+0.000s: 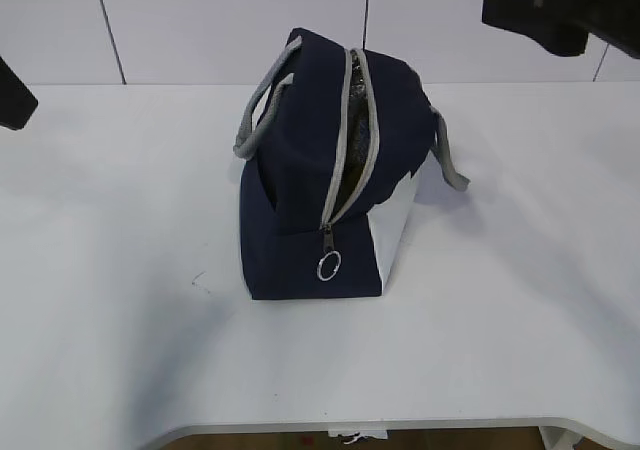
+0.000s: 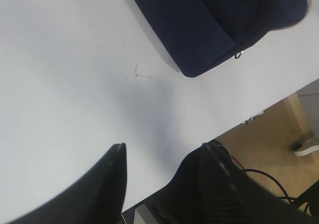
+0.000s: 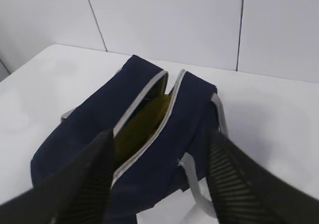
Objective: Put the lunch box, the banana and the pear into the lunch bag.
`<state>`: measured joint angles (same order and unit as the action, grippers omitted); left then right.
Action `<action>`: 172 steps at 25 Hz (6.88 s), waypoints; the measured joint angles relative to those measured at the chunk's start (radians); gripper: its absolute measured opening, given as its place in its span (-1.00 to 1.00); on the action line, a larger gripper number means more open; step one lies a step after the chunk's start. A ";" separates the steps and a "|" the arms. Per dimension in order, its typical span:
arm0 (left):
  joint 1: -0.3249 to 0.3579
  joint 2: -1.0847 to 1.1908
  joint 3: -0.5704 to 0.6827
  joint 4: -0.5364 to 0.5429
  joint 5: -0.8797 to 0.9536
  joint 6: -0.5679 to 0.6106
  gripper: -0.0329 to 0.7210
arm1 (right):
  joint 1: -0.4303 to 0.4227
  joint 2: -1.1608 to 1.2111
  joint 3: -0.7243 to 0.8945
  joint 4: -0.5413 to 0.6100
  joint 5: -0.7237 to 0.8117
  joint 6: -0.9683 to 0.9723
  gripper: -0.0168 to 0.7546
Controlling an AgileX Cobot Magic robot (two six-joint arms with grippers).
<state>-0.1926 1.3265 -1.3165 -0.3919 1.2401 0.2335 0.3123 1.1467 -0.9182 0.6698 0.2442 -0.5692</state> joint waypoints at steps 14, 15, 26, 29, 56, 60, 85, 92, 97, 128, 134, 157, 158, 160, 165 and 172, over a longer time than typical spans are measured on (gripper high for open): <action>0.000 0.000 0.000 0.000 0.000 0.000 0.04 | 0.242 0.089 0.004 0.024 -0.119 -0.386 0.22; 0.000 0.000 0.000 0.000 0.000 0.000 0.04 | 0.242 0.089 0.004 0.024 -0.119 -0.386 0.22; 0.000 0.000 0.000 -0.008 0.000 0.000 0.04 | 0.439 0.307 0.181 0.586 -0.386 -0.391 0.22; 0.000 0.000 0.000 -0.024 0.000 0.000 0.04 | 0.441 0.326 0.185 0.585 -0.377 -0.391 0.22; -0.002 0.000 0.000 -0.032 0.000 0.000 0.00 | 0.461 0.545 0.188 0.541 -0.520 -0.309 0.22; -0.002 0.000 0.000 -0.032 0.000 0.000 0.00 | 0.461 0.554 0.188 0.541 -0.539 -0.309 0.22; -0.002 0.000 0.000 -0.050 0.000 0.000 -0.01 | 0.461 0.574 0.188 0.320 -0.488 -0.307 0.22; -0.002 0.000 0.000 -0.052 0.000 0.000 -0.01 | 0.461 0.609 0.147 0.283 -0.511 -0.307 0.22; -0.002 0.000 0.000 -0.052 0.000 0.000 -0.01 | 0.461 0.619 0.113 0.242 -0.515 -0.307 0.22; -0.002 0.000 0.000 -0.067 0.000 0.000 -0.08 | 0.461 0.679 0.061 0.290 -0.466 -0.279 -0.19; -0.002 0.000 0.000 -0.077 0.000 0.000 -0.08 | 0.461 0.679 0.061 0.303 -0.454 -0.279 -0.21; -0.002 0.000 0.000 -0.107 0.000 0.000 -0.10 | 0.461 0.661 0.061 0.322 -0.444 -0.285 -0.73; -0.002 0.000 0.000 -0.107 0.000 0.000 -0.10 | 0.461 0.656 0.061 0.322 -0.444 -0.287 -0.78; -0.002 0.000 0.000 -0.107 0.000 0.000 -0.10 | 0.461 0.650 0.061 0.322 -0.444 -0.291 -0.81; -0.002 0.000 0.000 -0.107 0.000 0.000 -0.10 | 0.461 0.649 0.061 0.322 -0.444 -0.295 -0.83; -0.002 0.000 0.000 -0.107 0.000 0.000 -0.10 | 0.461 0.649 0.061 0.322 -0.438 -0.299 -0.90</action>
<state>-0.1949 1.3265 -1.3165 -0.4991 1.2401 0.2335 0.7731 1.7960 -0.8568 0.9922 -0.1935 -0.8679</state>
